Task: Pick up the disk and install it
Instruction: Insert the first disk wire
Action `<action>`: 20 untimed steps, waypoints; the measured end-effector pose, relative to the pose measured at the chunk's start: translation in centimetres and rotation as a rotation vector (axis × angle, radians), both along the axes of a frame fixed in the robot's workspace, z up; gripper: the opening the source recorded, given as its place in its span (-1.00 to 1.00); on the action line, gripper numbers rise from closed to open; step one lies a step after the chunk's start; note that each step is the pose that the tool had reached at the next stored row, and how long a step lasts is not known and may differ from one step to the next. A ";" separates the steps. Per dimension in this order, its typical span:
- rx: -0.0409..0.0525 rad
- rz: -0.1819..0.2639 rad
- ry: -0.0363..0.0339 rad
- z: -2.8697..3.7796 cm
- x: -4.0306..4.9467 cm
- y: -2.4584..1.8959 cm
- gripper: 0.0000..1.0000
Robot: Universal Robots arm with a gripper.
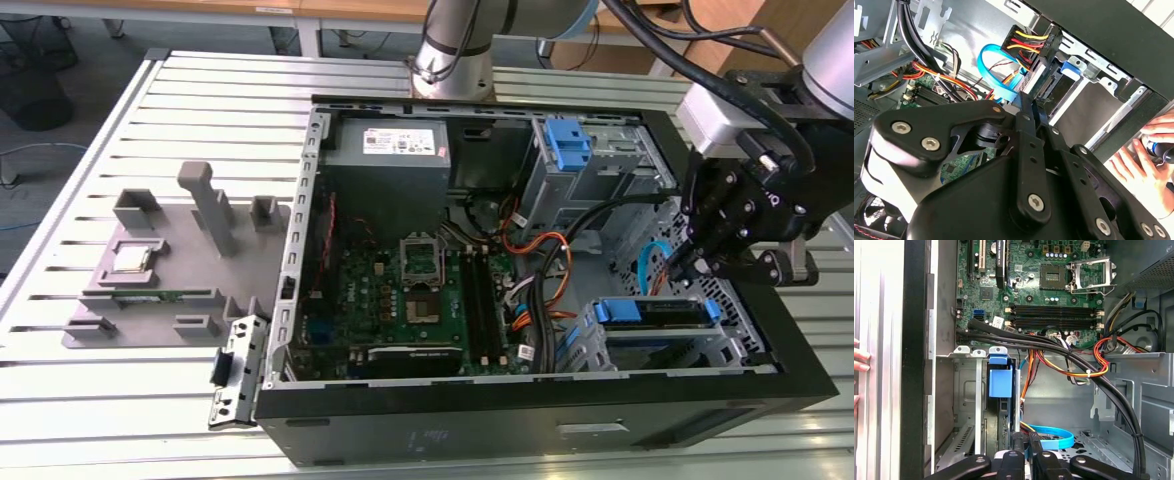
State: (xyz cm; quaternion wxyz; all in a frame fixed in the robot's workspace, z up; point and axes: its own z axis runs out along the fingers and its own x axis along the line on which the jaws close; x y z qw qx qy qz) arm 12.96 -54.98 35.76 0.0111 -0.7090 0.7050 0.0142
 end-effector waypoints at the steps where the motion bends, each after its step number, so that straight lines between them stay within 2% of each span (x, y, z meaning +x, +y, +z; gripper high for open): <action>1: -0.0001 0.000 0.0000 0.00 0.00 0.00 -0.68; 4: -0.0003 0.000 -0.0006 0.00 -0.05 0.00 -0.68; 10: -0.0002 0.003 -0.0222 -0.13 -0.78 -0.27 -0.68; 12: -0.0003 0.003 -0.0358 -0.19 -0.89 -0.43 -0.68; 17: -0.0001 0.003 -0.0769 -0.35 -1.29 -0.81 -0.68; 18: -0.0003 0.003 -0.0835 -0.38 -1.45 -0.86 -0.68; 20: -0.0004 0.003 -0.0916 -0.51 -1.78 -0.94 -0.68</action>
